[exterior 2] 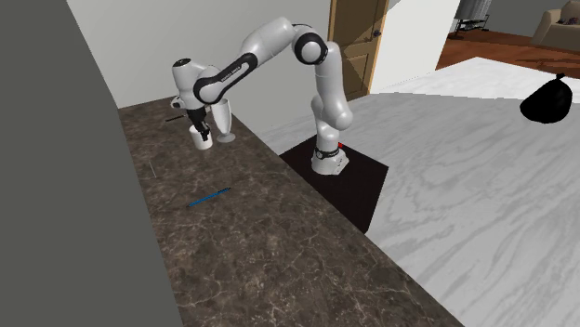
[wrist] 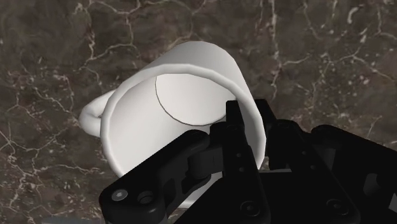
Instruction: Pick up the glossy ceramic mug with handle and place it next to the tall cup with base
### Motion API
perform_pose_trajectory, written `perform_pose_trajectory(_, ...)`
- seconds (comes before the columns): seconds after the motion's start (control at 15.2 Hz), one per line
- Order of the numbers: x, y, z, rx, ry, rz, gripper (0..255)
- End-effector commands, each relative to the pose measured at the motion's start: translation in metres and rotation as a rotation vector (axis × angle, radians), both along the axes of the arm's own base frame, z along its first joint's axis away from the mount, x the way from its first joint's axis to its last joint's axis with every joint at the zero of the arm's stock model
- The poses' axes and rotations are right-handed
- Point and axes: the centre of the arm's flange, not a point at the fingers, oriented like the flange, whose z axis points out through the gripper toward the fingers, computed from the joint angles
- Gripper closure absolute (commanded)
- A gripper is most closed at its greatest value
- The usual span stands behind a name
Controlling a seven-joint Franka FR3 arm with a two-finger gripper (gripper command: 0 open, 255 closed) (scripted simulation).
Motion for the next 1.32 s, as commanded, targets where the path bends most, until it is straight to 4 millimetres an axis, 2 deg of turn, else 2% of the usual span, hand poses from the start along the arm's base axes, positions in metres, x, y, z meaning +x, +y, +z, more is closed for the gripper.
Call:
perform_pose_trajectory(0.0, 0.001, 0.001, -0.011, 0.0, -0.001, 0.0, 255)
perform_pose_trajectory(0.4, 0.001, 0.001, -0.043, 0.0, -0.001, 0.0, 255)
perform_pose_trajectory(0.92, 0.001, 0.001, -0.043, 0.0, -0.001, 0.0, 255)
perform_pose_trajectory(0.99, 0.001, 0.001, -0.043, 0.0, -0.001, 0.0, 0)
perform_pose_trajectory(1.25, 0.001, 0.001, -0.043, 0.0, -0.001, 0.0, 0)
